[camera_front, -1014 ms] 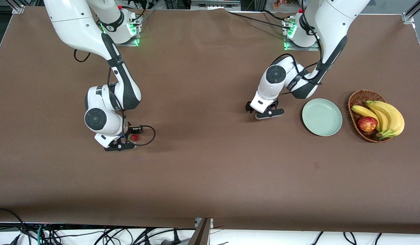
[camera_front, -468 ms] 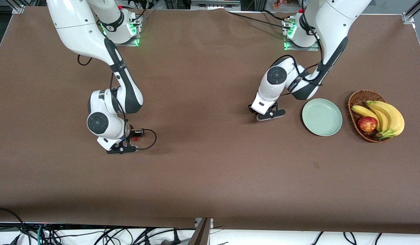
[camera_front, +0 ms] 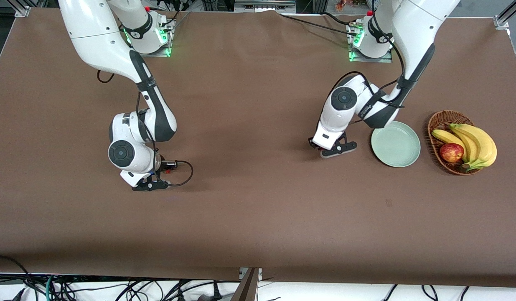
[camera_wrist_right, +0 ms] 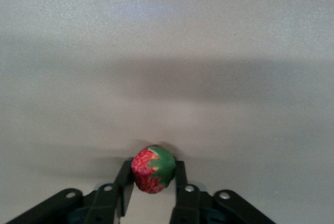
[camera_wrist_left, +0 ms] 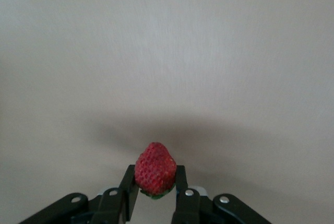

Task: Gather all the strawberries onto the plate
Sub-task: 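Place the strawberry on the plate while the right gripper carries another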

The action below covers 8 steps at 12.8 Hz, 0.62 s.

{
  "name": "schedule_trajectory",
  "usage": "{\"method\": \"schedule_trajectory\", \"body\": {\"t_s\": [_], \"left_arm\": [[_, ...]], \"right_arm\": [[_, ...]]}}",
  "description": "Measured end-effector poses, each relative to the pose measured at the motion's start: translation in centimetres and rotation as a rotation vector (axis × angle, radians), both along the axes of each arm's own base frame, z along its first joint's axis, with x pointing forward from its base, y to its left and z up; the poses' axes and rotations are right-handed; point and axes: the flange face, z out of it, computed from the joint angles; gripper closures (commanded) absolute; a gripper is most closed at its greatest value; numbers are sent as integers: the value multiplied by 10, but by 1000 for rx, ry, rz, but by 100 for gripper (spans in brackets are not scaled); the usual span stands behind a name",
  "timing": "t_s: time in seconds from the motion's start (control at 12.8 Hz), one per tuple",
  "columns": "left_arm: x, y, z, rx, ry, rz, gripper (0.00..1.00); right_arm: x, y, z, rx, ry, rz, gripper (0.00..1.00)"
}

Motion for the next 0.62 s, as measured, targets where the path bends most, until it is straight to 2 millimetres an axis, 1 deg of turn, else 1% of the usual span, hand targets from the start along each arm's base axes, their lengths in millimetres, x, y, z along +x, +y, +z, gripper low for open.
{"method": "schedule_trajectory", "body": {"t_s": [0.08,0.16,0.23,0.31,0.39,0.47,0.55,0.62], "left_arm": [[14,7,17,-16,32,-12,94],[29,24,35,-35,63,-29,94],[42,52,54,-56,87,-52,94],[51,87,75,-69,107,-84,94],[55,122,92,-69,124,-116,94],[56,155,106,-63,139,-150,94],[55,182,113,-56,153,-180,94],[52,206,112,-52,165,-208,94]], "right_arm": [[1,0,1,0,-1,0,79],[2,0,2,1,-3,0,79],[3,2,5,2,-3,1,79],[4,4,11,4,7,1,79],[5,9,21,6,23,-14,78],[4,18,37,8,48,-41,78],[2,33,57,14,74,-69,78],[-2,54,78,24,93,-95,78]]}}
